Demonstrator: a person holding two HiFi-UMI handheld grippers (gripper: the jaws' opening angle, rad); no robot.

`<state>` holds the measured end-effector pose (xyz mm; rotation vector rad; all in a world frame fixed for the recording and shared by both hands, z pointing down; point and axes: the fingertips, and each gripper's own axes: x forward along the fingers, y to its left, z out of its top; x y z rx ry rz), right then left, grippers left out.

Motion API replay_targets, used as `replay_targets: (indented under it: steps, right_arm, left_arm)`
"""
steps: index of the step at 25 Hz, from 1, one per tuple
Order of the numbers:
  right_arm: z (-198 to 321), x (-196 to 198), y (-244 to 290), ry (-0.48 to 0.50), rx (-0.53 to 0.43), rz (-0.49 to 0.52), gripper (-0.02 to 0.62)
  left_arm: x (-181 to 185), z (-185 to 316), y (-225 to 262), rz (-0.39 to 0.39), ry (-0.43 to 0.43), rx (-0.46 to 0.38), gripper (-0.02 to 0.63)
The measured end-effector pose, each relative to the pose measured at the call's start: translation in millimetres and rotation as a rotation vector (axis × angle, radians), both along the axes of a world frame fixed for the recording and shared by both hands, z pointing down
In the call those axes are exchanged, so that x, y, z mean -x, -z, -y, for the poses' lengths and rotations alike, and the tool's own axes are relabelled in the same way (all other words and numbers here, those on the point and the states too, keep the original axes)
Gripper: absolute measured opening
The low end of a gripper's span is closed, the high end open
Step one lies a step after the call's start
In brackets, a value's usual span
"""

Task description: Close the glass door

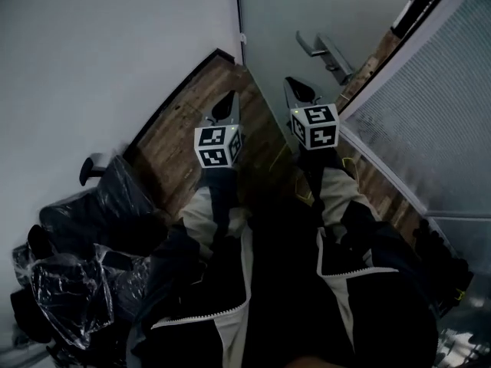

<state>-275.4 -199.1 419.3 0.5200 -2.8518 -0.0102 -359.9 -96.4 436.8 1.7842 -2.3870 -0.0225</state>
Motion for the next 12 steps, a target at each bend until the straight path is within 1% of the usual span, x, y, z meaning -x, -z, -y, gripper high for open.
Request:
replay_targets:
  steps: [3, 7, 12]
  right_arm:
    - [25.3, -7.1, -2.0, -0.07, -0.001, -0.01, 0.005]
    - [64.5, -25.7, 0.5, -0.162, -0.007, -0.004, 0.005]
    - [97.1, -36.5, 5.7, -0.209, -0.028, -0.001, 0.005]
  left_arm:
    - [-0.9, 24.4, -4.8, -0.019, -0.064, 0.001, 0.005]
    - [-12.2, 69.8, -5.6, -0.005, -0.155, 0.009, 0.005]
    - [-20.9, 121.4, 7.7, -0.001, -0.226, -0.001, 0.005]
